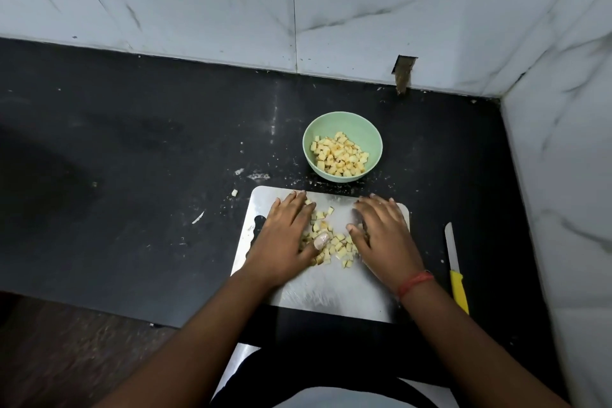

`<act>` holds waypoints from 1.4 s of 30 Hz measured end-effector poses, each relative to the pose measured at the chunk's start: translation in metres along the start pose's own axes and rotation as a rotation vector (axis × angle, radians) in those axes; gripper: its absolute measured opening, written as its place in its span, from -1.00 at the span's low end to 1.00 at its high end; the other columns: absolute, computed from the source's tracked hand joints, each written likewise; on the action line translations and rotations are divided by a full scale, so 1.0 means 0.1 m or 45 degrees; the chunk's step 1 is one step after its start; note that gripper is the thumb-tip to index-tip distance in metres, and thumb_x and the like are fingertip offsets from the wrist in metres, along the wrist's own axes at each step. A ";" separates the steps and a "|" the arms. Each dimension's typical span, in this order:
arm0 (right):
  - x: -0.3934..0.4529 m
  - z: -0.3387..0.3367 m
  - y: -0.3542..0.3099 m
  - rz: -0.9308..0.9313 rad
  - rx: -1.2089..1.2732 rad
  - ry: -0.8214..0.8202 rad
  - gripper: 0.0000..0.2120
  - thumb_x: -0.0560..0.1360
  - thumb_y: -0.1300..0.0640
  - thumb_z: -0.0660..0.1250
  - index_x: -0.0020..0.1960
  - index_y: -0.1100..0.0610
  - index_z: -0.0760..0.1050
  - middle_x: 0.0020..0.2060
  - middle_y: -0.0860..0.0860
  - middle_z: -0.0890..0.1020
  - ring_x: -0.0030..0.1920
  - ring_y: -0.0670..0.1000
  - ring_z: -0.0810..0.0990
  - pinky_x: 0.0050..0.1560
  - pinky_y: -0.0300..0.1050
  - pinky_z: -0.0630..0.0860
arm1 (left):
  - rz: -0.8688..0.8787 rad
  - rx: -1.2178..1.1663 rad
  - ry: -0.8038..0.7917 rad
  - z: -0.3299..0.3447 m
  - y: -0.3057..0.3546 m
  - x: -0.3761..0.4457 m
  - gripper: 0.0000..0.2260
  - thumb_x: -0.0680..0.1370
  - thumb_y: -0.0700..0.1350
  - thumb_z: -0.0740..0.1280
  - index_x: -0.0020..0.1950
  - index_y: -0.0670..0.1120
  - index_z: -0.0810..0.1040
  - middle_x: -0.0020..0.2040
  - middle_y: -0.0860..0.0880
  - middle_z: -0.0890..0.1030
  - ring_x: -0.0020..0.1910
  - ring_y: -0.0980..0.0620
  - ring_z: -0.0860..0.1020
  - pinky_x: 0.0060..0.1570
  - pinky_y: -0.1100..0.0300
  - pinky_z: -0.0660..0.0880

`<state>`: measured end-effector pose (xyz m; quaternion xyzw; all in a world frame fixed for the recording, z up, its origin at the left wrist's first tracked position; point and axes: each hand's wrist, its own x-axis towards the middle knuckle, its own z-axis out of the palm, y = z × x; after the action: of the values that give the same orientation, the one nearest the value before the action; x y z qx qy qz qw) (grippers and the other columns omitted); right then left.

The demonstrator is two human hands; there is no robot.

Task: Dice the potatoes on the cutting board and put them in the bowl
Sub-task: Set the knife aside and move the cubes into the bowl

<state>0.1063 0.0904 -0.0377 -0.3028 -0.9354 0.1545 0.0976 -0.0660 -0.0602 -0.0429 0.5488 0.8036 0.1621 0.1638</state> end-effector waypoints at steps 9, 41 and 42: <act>-0.04 0.04 -0.12 -0.181 0.181 -0.166 -0.47 0.61 -0.12 0.03 0.50 0.09 0.29 0.48 -0.01 0.31 0.51 -0.08 0.17 0.50 -0.26 0.01 | 0.125 -0.014 0.010 0.07 0.02 0.03 -0.21 0.61 0.41 -0.05 0.62 -0.13 0.23 0.62 -0.11 0.20 0.61 -0.06 0.14 0.57 -0.05 0.16; 0.24 0.13 -0.25 -0.396 -0.165 0.011 -0.81 0.59 0.08 0.17 -0.05 0.11 0.54 -0.19 0.01 0.58 -0.19 0.06 0.56 -0.20 -0.06 0.54 | -0.193 -0.443 0.377 0.07 0.08 0.14 -0.60 0.63 -0.12 0.35 -0.32 0.00 0.24 -0.36 0.08 0.36 -0.24 0.01 0.32 -0.25 0.06 0.20; 0.25 0.06 -0.29 -0.394 -0.119 0.069 -0.88 0.55 0.13 0.28 -0.09 0.13 0.56 -0.24 0.01 0.59 -0.24 0.04 0.57 -0.26 -0.10 0.53 | -0.220 -0.500 0.388 0.06 0.09 0.14 -0.58 0.64 -0.12 0.35 -0.34 0.00 0.22 -0.37 0.07 0.35 -0.26 -0.01 0.33 -0.25 0.02 0.23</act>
<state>0.0696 0.0815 -0.0316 -0.1633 -0.9741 0.0855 0.1313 -0.0610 -0.0431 -0.0451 0.4052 0.8159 0.3811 0.1575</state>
